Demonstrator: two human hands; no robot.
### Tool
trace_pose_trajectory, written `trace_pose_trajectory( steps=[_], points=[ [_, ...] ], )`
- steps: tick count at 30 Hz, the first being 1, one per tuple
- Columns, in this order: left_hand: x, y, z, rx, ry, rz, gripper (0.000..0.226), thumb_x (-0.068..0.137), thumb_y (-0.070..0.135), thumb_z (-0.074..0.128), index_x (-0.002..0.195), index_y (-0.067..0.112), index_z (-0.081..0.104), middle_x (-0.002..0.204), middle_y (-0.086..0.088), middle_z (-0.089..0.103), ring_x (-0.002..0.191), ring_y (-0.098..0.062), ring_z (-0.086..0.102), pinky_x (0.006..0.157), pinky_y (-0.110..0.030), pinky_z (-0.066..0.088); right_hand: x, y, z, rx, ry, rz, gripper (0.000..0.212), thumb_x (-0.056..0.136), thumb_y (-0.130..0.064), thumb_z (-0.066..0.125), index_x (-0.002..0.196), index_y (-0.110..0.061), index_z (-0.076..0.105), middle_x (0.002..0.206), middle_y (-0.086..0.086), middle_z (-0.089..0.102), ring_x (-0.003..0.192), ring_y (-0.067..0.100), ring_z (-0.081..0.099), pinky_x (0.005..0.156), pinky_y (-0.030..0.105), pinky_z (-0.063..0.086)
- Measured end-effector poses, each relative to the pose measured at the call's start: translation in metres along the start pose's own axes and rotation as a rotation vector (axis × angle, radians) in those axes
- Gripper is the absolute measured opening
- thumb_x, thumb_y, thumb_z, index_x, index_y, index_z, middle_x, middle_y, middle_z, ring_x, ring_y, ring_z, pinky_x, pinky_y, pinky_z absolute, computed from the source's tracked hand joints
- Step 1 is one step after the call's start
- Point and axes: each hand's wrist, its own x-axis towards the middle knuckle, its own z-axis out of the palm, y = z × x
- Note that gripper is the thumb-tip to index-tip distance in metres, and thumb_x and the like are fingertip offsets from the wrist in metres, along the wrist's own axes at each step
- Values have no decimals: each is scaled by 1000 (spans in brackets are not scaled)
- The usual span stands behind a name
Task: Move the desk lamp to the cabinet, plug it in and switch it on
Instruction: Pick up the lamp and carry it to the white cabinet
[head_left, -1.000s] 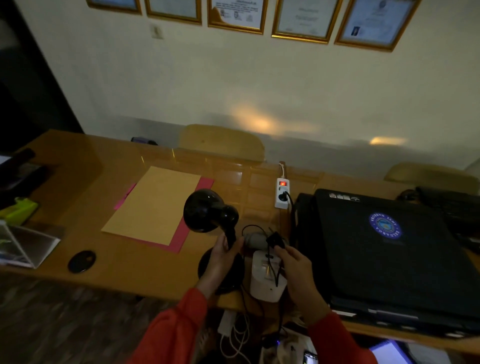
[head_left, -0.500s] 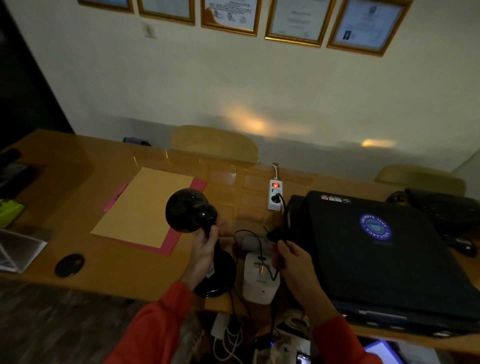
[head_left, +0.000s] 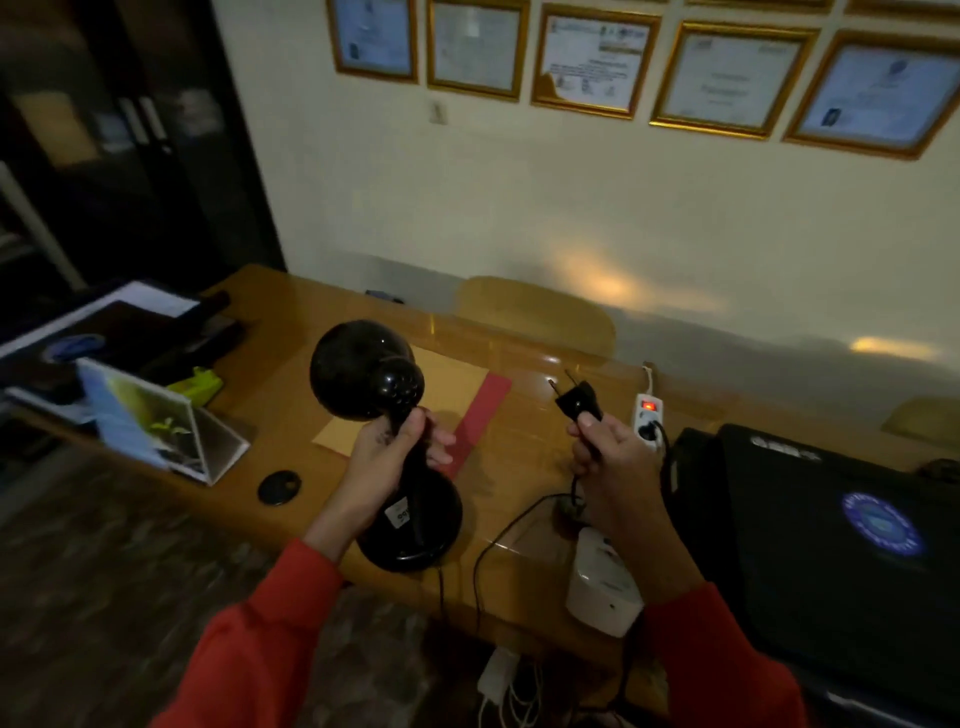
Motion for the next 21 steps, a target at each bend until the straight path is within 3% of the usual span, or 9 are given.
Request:
trace_pose_trajectory(
  steps=[3, 6, 16, 21],
  points=[
    [-12, 27, -30, 58, 73, -4, 31, 81, 42, 56, 86, 12, 63, 76, -4, 75, 59, -14, 68, 59, -21, 57, 0, -11, 40, 171, -121, -5, 13, 93, -7, 48, 85, -9, 58, 64, -1, 58, 47, 4, 43, 43, 14, 36],
    [-26, 47, -65, 25, 163, -28, 29, 79, 36, 58, 88, 9, 64, 75, -7, 76, 59, -17, 69, 55, -23, 58, 0, -20, 84, 273, -216, 7, 13, 93, -5, 46, 86, -10, 57, 62, -3, 64, 47, 3, 45, 43, 15, 37],
    [-99, 104, -185, 16, 397, -40, 27, 79, 30, 56, 91, 9, 68, 74, -8, 75, 59, -19, 70, 51, -25, 58, -29, -6, 252, 313, -517, 118, 15, 89, -3, 51, 79, -12, 57, 65, -2, 65, 51, 7, 44, 42, 17, 32],
    [-130, 130, -247, 58, 513, -10, 20, 93, 14, 48, 91, 7, 67, 72, -9, 75, 57, -19, 69, 51, -24, 58, -51, 9, 337, 305, -633, 158, 13, 87, -2, 53, 80, -11, 56, 65, 0, 63, 50, 5, 45, 41, 15, 31]
  ],
)
